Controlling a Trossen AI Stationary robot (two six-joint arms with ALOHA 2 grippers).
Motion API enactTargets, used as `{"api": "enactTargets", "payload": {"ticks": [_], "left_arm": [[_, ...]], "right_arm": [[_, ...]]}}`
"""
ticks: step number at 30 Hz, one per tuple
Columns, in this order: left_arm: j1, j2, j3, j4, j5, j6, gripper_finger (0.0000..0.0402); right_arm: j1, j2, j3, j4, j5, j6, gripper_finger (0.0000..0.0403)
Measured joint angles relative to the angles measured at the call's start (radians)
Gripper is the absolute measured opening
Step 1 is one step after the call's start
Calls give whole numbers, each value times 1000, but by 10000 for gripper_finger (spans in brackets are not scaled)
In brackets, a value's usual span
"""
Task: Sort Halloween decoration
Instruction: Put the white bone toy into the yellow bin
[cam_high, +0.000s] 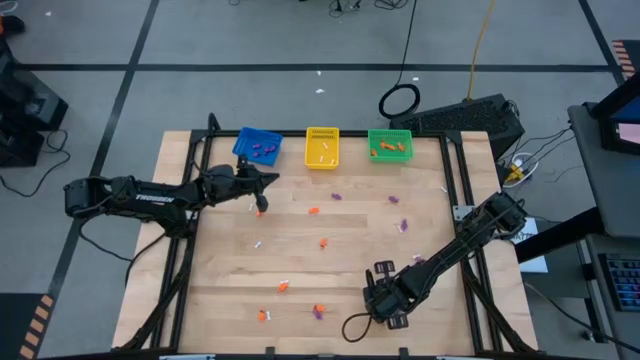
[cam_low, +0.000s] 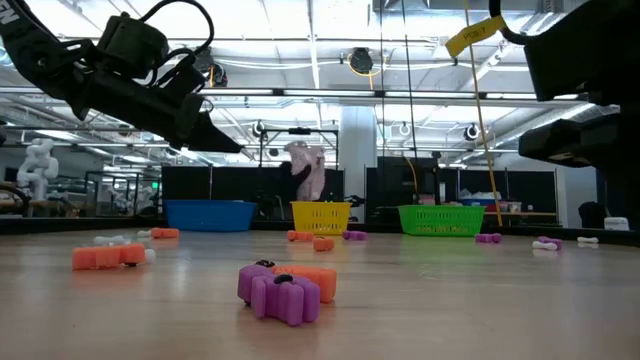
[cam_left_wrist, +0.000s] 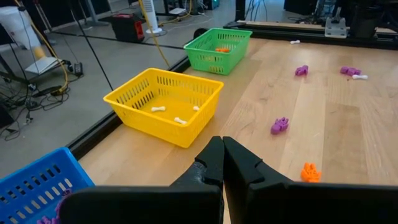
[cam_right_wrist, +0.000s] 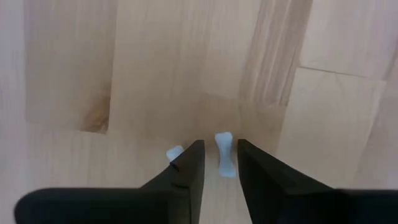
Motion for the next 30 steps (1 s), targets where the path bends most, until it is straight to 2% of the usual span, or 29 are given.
{"api": "enactTargets", "payload": {"ticks": [13, 30], "left_arm": [[0, 0, 1, 0, 0, 0, 0], [0, 0, 1, -1, -1, -7, 0]], "right_arm": [[-42, -1, 1, -135, 0, 152, 42], [-143, -1, 10, -137, -24, 154, 2]]}}
